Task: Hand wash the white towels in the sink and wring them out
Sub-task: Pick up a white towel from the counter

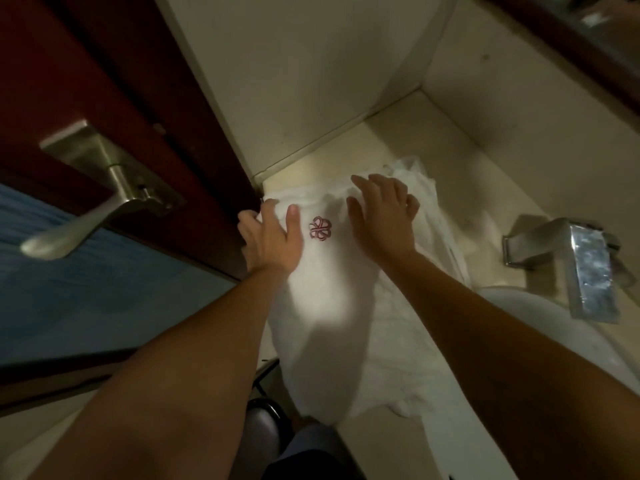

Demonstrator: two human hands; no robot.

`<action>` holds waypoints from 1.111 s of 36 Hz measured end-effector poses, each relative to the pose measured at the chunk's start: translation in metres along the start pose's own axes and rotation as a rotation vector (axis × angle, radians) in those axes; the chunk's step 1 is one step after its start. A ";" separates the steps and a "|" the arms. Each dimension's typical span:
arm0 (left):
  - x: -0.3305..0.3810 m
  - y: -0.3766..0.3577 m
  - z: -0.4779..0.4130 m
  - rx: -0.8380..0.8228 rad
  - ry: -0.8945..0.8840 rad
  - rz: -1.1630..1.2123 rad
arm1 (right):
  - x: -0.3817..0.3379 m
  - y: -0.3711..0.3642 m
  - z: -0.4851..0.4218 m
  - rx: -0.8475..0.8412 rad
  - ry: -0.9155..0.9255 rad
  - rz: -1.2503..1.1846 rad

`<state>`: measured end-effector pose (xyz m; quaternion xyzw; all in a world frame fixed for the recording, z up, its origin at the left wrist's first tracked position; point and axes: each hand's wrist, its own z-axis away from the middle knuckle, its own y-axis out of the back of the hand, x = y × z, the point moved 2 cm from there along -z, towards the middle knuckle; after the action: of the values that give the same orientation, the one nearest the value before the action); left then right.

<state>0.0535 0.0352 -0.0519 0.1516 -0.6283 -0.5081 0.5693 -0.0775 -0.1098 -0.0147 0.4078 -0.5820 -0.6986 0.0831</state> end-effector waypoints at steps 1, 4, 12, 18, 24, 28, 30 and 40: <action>0.000 0.001 0.001 0.030 -0.009 -0.038 | -0.002 -0.001 0.001 -0.004 -0.003 0.001; 0.001 0.006 0.005 0.128 -0.060 -0.117 | -0.005 -0.001 0.005 -0.018 -0.014 0.008; 0.014 0.019 0.015 0.211 -0.219 -0.208 | 0.002 0.013 0.021 -0.055 -0.030 0.028; 0.041 0.027 0.026 0.218 -0.336 -0.199 | 0.005 0.028 0.031 -0.070 -0.039 0.026; 0.087 0.031 0.053 0.159 -0.398 0.023 | 0.011 0.038 0.048 -0.118 -0.004 -0.089; 0.115 0.025 0.076 0.056 -0.407 0.263 | 0.017 0.044 0.058 -0.156 -0.014 -0.350; 0.124 0.018 0.083 -0.025 -0.415 0.446 | 0.019 0.048 0.060 -0.169 -0.029 -0.471; 0.136 -0.006 0.086 -0.220 -0.430 0.583 | 0.032 0.058 0.073 -0.181 -0.363 -0.975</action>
<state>-0.0656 -0.0319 0.0335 -0.2056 -0.6920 -0.4095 0.5578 -0.1678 -0.0921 0.0202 0.4950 -0.2671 -0.7630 -0.3186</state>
